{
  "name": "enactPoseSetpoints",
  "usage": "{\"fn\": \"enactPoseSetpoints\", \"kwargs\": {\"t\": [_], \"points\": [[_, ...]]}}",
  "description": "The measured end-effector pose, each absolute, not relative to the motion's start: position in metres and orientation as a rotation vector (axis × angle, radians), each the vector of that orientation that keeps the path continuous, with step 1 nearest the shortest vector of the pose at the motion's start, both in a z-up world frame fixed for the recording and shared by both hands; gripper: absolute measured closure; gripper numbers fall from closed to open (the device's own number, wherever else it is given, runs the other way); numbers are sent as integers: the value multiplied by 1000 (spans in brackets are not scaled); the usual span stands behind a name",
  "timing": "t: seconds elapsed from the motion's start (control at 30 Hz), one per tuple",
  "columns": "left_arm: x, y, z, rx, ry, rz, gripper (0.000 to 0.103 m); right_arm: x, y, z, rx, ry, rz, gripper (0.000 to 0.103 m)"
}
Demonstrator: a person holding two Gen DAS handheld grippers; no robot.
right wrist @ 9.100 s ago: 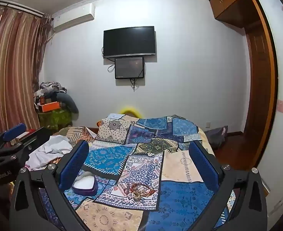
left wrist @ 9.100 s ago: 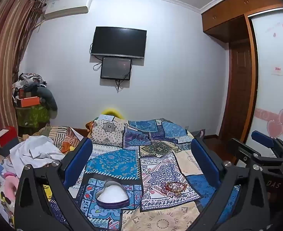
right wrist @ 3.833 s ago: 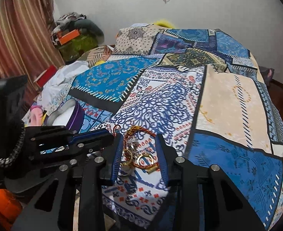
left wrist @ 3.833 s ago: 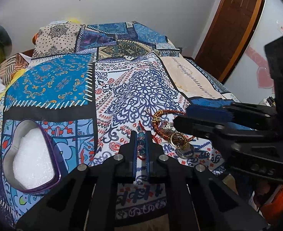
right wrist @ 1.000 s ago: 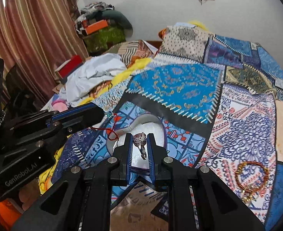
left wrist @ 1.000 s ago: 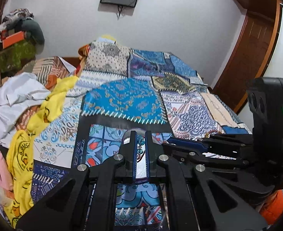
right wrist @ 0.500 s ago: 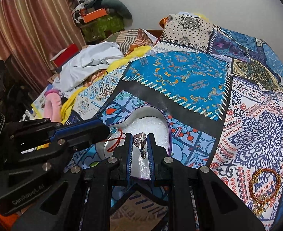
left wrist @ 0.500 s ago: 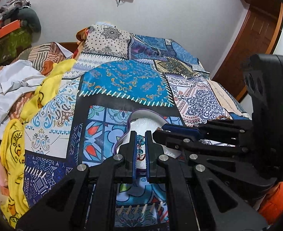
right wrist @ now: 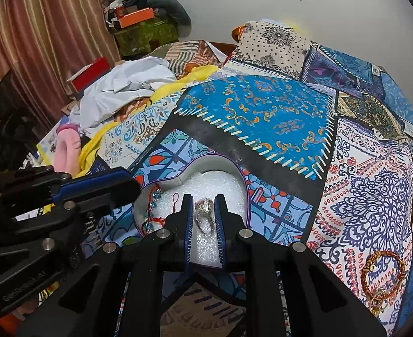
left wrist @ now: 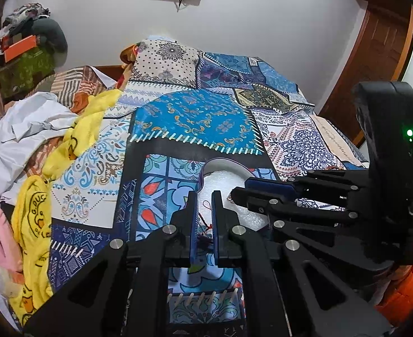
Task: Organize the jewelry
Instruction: 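Carry both held pieces to the white heart-shaped box and lower them inside, then open both tools and lift them out of the heart box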
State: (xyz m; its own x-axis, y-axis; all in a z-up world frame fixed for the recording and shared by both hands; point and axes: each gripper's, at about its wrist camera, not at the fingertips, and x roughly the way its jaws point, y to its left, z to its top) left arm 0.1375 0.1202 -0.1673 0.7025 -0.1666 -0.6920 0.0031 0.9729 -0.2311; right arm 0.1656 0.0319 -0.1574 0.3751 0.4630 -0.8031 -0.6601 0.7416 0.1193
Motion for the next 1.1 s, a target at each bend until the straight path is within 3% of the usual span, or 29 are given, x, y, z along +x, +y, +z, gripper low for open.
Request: {"fn": "enactPoseSetpoints", "kwargs": {"t": [0.43,0.73,0.83,0.9,1.1], "points": [[120,115,-138,-186,738,-52,87,157,18,-132,-225,891,696,86],[112,96,-120,-154,706,-37,73,148,-11,-105,-203,821,655,85],[110,87,-116,-147,701,-37,68,146,-28,-97,-186,800,635,74],[110,81,-114,-143,701,-38,64,143,-40,-92,-173,775,613,57],[114,58,-108,-123,703,-48,59,142,-77,-81,-129,740,559,56]]}}
